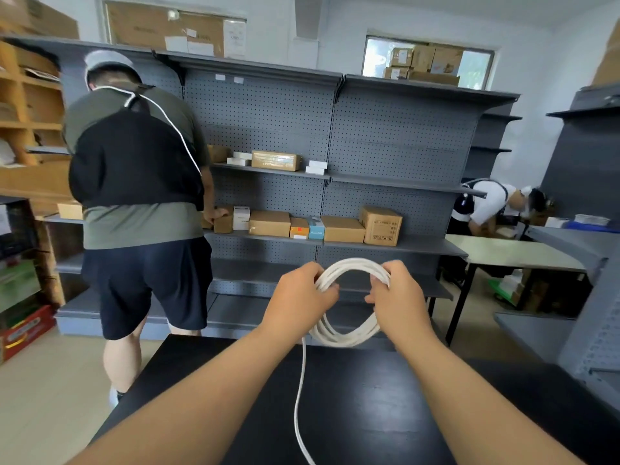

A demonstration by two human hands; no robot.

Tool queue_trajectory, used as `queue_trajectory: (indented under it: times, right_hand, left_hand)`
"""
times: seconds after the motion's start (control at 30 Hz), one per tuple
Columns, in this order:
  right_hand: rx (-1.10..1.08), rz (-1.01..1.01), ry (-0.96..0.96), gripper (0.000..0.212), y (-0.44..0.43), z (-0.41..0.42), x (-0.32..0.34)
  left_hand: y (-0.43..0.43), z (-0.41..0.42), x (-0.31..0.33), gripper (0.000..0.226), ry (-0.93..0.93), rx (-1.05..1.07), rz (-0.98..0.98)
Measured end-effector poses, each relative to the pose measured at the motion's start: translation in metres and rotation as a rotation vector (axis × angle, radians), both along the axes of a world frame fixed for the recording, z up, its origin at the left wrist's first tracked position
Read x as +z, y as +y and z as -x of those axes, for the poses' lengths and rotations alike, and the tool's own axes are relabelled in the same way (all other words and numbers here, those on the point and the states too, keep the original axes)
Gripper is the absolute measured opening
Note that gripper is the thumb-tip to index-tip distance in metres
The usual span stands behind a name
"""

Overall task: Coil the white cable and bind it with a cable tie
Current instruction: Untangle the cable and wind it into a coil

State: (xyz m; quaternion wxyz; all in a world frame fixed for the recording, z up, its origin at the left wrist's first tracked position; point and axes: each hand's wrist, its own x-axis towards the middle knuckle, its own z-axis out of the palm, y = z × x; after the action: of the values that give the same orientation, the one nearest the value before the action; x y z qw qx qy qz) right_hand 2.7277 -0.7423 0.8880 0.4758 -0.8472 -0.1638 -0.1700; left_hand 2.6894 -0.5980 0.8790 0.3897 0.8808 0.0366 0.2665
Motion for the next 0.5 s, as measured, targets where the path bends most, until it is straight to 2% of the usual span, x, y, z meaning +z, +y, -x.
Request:
queue_trajectory:
  times: [0.13, 0.2, 0.37, 0.43, 0.5]
  right_hand:
    - [0.007, -0.087, 0.057, 0.018, -0.005, -0.001, 0.001]
    - [0.004, -0.091, 0.079, 0.017, -0.008, -0.003, 0.003]
    - [-0.049, 0.139, 0.034, 0.004, -0.014, -0.005, 0.017]
    - [-0.027, 0.237, -0.045, 0.015, -0.016, -0.003, 0.021]
    - [0.01, 0.315, -0.133, 0.024, -0.016, -0.001, 0.025]
  left_hand:
    - [-0.005, -0.002, 0.005, 0.009, 0.074, -0.071, 0.069]
    - [-0.009, -0.002, 0.011, 0.011, 0.061, -0.076, 0.019]
    - [-0.017, -0.007, 0.029, 0.012, -0.071, 0.031, -0.322]
    - [-0.019, -0.008, 0.038, 0.008, -0.068, 0.015, -0.483]
    - [-0.022, -0.007, 0.045, 0.014, -0.081, -0.014, -0.646]
